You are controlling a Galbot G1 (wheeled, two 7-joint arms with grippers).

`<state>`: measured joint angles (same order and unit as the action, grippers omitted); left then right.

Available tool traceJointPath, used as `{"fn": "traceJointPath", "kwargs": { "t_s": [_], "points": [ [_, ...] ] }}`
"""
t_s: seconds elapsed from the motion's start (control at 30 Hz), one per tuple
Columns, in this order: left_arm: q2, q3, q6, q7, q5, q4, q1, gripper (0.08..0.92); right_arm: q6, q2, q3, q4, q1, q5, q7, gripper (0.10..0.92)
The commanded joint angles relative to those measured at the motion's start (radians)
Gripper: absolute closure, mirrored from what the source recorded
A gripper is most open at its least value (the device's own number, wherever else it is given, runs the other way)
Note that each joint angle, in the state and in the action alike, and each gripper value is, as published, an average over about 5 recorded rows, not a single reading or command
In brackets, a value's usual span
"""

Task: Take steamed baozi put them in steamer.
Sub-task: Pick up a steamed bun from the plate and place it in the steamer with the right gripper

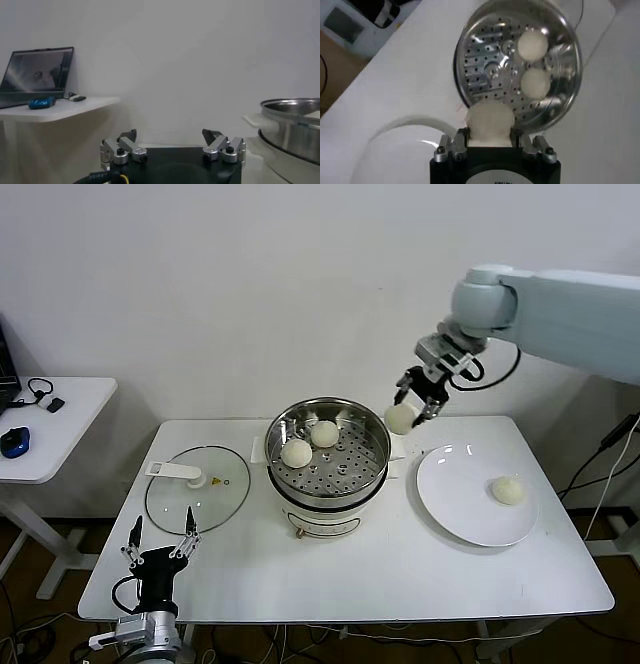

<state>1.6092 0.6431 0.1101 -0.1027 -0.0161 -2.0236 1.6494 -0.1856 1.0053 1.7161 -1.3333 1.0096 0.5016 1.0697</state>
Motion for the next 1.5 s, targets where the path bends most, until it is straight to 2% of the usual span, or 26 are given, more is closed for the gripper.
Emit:
{"fn": "traceJointPath", "kwargs": {
  "t_s": [0.03,0.27,0.5,1.27,1.5],
  "points": [
    [0.0,0.006,0.002,-0.002,-0.008,0.002,0.002,0.177,-0.284,0.136,-0.007,-0.007,0.008,-0.115,-0.095,0.445],
    [0.001,0.008,0.003,-0.004,-0.011,0.014,0.0,0.177,-0.458,0.169,-0.002,-0.006,-0.071,-0.301,-0.262,0.457],
    [0.001,0.011,0.003,-0.004,-0.015,0.02,-0.004,0.177,-0.486,0.193,-0.013,-0.001,-0.139,-0.377,-0.307,0.476],
    [-0.003,0.024,0.006,-0.005,-0.034,0.024,-0.014,0.177,-0.459,0.259,0.006,0.057,-0.259,-0.45,-0.293,0.522],
    [-0.002,0.023,0.007,-0.006,-0.036,0.023,-0.013,0.177,-0.445,0.264,0.001,0.064,-0.27,-0.446,-0.297,0.515]
  ]
}}
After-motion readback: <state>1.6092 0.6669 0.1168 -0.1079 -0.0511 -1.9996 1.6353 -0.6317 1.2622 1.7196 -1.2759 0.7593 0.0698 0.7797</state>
